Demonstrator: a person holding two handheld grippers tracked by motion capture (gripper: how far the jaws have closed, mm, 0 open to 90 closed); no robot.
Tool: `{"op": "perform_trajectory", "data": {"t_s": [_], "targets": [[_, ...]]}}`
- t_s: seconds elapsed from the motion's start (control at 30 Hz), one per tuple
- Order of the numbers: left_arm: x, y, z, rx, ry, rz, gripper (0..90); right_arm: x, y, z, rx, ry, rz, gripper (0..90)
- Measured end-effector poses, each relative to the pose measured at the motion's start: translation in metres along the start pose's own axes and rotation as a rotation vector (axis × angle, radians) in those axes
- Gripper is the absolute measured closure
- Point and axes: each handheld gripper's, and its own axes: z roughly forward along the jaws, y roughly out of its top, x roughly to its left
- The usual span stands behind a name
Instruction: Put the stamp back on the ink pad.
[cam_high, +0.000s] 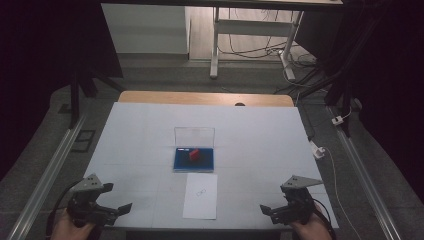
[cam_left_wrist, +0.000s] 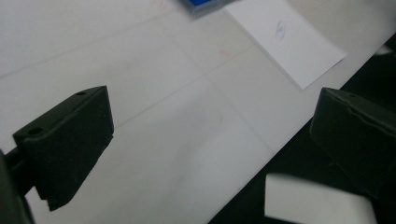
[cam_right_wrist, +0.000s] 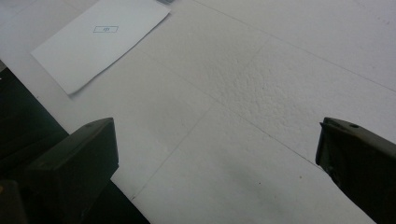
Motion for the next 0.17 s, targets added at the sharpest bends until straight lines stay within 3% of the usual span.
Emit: {"op": "perform_trajectory", "data": {"t_s": [0.17], "targets": [[0.0008,0.0006,0.0016,0.015,0.007,-0.017,0.2,-0.0001,-0.0003,0.0005,0.000,-0.001,-0.004,0.0]]}}
